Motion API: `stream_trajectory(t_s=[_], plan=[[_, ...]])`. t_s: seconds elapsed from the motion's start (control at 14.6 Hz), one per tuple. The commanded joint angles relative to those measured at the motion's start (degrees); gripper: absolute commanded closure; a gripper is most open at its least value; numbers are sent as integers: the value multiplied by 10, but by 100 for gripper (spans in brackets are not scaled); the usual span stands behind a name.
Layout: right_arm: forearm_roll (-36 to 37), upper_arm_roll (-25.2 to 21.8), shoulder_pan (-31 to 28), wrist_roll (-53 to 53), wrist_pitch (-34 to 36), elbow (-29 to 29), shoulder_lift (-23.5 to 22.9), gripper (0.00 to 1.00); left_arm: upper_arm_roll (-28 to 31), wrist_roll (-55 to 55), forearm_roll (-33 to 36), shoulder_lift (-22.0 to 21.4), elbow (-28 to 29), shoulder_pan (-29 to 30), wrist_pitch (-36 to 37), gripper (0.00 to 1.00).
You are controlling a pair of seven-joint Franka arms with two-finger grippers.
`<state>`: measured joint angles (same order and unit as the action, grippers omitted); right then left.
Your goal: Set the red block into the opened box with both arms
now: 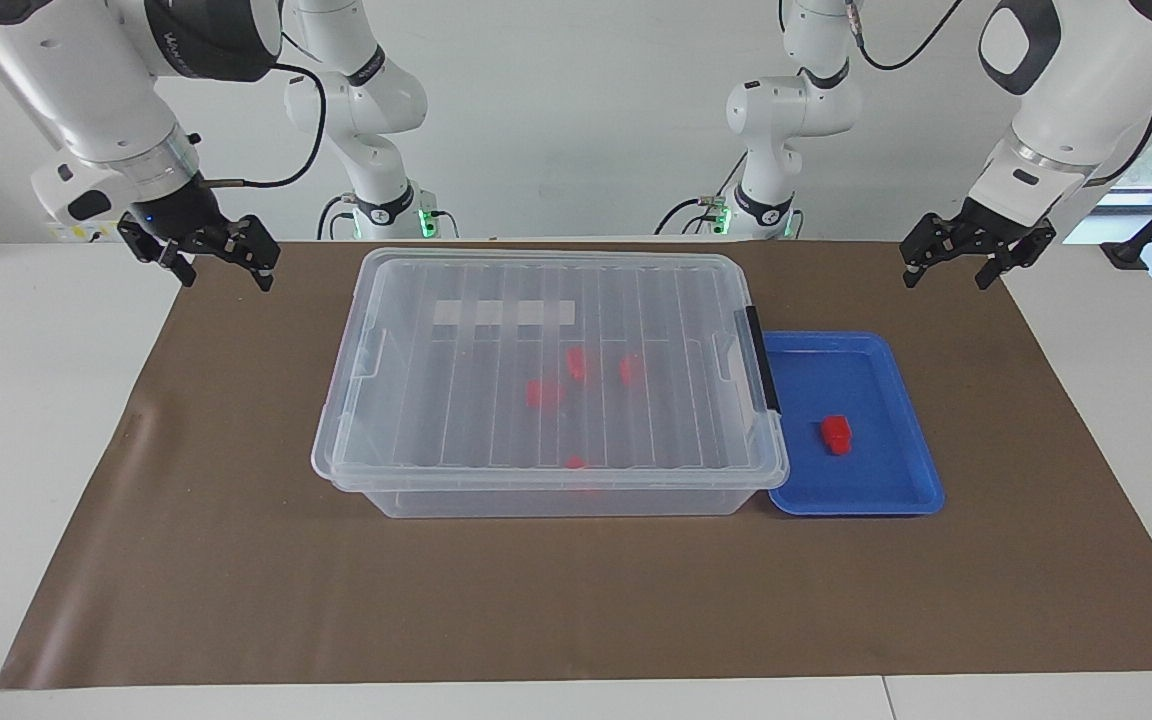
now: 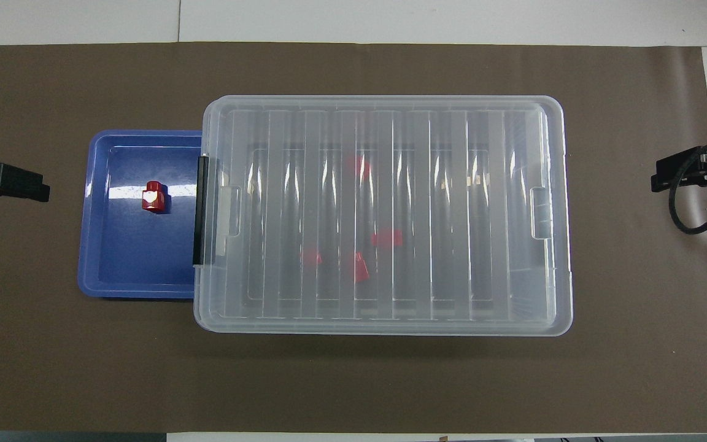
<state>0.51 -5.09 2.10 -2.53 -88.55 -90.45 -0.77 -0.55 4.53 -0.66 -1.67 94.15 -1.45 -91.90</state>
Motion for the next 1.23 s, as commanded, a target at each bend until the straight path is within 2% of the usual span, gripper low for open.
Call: stream_trajectory(t_s=[0.0, 1.03, 1.16], plan=[[2, 0, -4, 7, -5, 1, -1, 0, 1, 2, -7, -18, 18, 2, 1, 0], [-8, 4, 4, 6, -5, -10, 14, 0, 0, 2, -7, -18, 18, 2, 1, 0], [-9, 9, 24, 1, -69, -58, 30, 0, 0, 2, -7, -18, 18, 2, 1, 0]])
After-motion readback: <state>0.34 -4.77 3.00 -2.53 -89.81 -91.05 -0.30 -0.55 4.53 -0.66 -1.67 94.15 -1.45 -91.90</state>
